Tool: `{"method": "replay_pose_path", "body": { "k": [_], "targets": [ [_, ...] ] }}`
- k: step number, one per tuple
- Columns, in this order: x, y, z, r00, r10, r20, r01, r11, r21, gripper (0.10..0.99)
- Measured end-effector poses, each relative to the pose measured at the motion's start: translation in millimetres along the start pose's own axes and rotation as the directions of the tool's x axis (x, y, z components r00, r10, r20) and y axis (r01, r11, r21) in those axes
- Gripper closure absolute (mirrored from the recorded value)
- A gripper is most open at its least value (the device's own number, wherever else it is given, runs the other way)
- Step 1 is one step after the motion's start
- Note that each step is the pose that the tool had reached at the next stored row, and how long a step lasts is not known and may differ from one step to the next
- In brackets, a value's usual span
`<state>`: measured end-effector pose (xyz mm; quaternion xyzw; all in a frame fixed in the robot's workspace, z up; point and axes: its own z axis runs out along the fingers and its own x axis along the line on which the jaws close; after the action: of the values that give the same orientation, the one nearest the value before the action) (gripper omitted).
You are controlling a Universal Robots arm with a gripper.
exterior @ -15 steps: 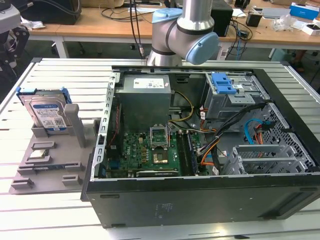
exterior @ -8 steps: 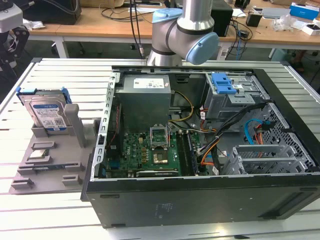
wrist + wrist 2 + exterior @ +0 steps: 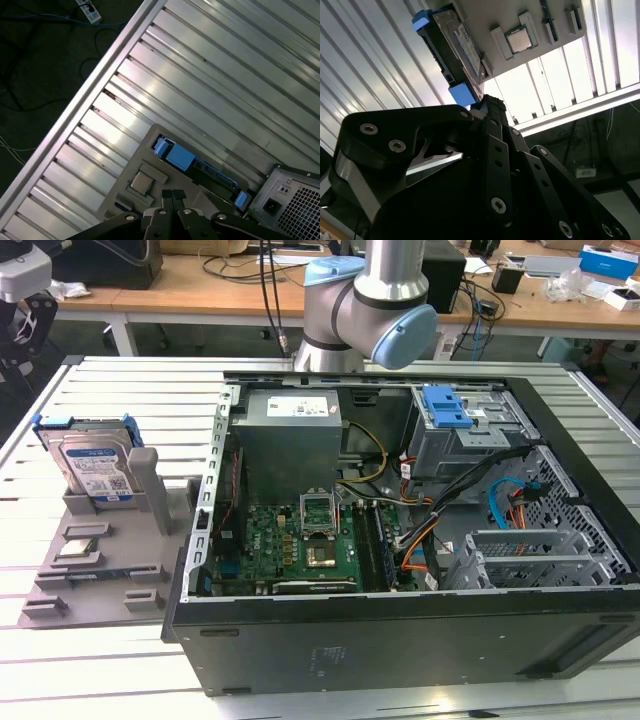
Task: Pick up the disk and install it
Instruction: 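Pick up the disk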
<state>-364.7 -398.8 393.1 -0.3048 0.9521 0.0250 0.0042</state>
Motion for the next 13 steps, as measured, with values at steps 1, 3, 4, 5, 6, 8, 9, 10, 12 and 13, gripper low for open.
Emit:
{"method": "replay_pose_path", "body": {
  "k": [1,3,4,5,6,8,9,10,12,13],
  "targets": [
    [0.0,0.0,0.0,1.0,-0.008,-0.0004,0.008,1.0,0.0,0.98],
    [0.0,0.0,0.0,0.9998,-0.021,-0.001,0.021,0.9998,0.0,0.98],
    [0.0,0.0,0.0,0.9996,-0.028,-0.0013,0.028,0.9996,-0.001,0.98],
    [0.0,0.0,0.0,0.9993,-0.037,-0.0016,0.037,0.9993,-0.001,0.98],
    [0.0,0.0,0.0,0.9991,-0.043,-0.0019,0.043,0.9991,-0.001,0.98],
    [0.0,0.0,0.0,0.9985,-0.055,-0.0024,0.055,0.9985,-0.001,0.98],
    [0.0,0.0,0.0,0.9977,-0.067,-0.0029,0.067,0.9977,-0.002,0.98],
    [0.0,0.0,0.0,0.9972,-0.075,-0.0033,0.075,0.9972,-0.002,0.98],
    [0.0,0.0,0.0,0.996,-0.09,-0.0039,0.09,0.996,-0.002,0.98],
    [0.0,0.0,0.0,0.9954,-0.095,-0.0042,0.095,0.9954,-0.002,0.98]
  ]
}}
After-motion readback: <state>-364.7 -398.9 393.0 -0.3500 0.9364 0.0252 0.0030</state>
